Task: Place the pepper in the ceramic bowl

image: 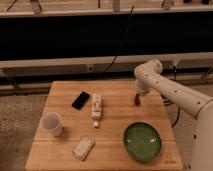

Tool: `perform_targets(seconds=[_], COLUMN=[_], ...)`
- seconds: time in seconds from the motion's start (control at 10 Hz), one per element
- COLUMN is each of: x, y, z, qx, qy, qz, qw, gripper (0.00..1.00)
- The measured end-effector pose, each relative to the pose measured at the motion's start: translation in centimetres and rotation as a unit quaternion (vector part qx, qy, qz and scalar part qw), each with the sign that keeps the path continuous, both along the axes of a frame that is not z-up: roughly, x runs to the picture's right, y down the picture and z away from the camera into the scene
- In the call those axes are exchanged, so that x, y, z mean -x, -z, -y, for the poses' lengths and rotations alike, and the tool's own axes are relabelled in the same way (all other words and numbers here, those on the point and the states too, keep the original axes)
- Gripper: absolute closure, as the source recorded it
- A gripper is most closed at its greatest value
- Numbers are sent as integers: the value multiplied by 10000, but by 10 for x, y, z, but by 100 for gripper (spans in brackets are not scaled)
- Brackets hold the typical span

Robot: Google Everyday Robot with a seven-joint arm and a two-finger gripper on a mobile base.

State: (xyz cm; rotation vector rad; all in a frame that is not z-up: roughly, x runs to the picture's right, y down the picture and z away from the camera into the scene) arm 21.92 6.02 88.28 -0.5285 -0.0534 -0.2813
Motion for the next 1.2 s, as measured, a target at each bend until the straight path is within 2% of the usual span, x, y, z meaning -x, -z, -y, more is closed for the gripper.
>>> perform_targets(seconds=[0.2,1.2], x=[0,-2], y=[-11,-25], z=[-9,-17], qx=[68,199], qy=[52,36], qz=[66,364], qw=[9999,9991], gripper=[20,20])
